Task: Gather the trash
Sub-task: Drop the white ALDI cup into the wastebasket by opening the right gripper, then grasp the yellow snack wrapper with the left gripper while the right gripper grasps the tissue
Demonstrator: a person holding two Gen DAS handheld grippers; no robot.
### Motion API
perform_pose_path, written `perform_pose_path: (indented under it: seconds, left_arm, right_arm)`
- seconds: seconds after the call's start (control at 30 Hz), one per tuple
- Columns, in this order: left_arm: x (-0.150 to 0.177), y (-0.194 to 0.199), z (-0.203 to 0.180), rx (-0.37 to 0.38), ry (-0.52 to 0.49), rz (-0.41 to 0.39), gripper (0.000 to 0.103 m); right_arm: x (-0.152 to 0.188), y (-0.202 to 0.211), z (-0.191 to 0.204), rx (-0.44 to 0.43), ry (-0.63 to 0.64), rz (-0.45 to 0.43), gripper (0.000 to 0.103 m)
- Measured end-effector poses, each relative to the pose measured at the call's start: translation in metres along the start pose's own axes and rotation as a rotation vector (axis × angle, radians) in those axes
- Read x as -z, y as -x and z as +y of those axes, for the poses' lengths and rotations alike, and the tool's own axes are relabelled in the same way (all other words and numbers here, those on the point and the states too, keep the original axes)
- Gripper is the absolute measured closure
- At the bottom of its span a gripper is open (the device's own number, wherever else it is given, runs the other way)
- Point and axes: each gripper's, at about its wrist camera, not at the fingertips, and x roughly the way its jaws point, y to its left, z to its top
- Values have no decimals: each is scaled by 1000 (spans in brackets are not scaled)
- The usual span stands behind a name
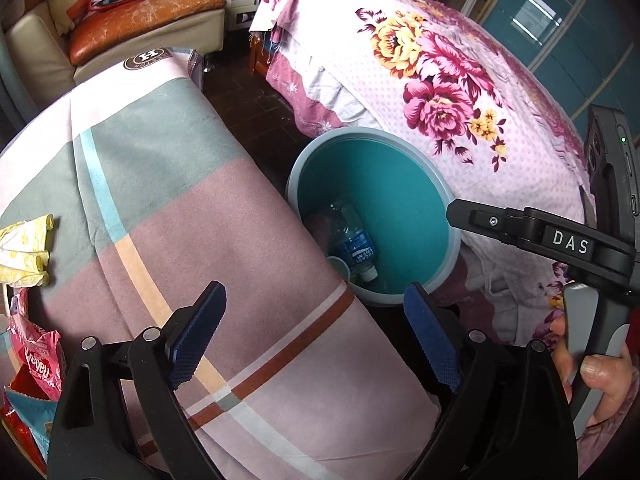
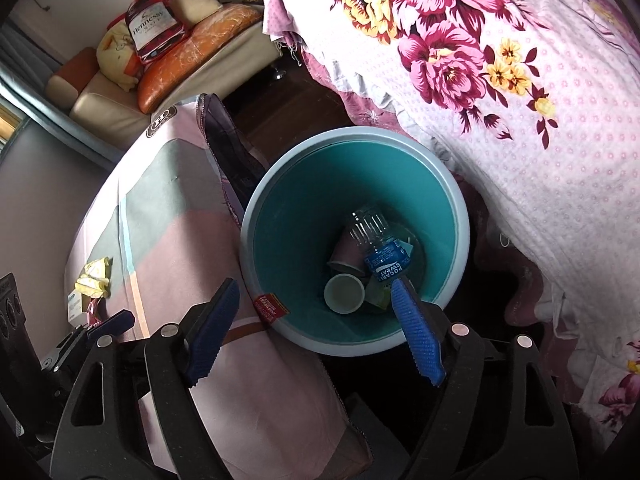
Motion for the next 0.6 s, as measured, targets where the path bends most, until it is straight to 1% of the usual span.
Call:
perform_pose_path:
  seconds: [0.27,0.6]
  left_arm:
    - [22,36,29,-9,49,-45,12]
    - [57,85,72,-30,121,-117,12]
  right_arm:
    - [18,7,41,-9,63,13,27]
    - [41,23,96,-10,161,8,26]
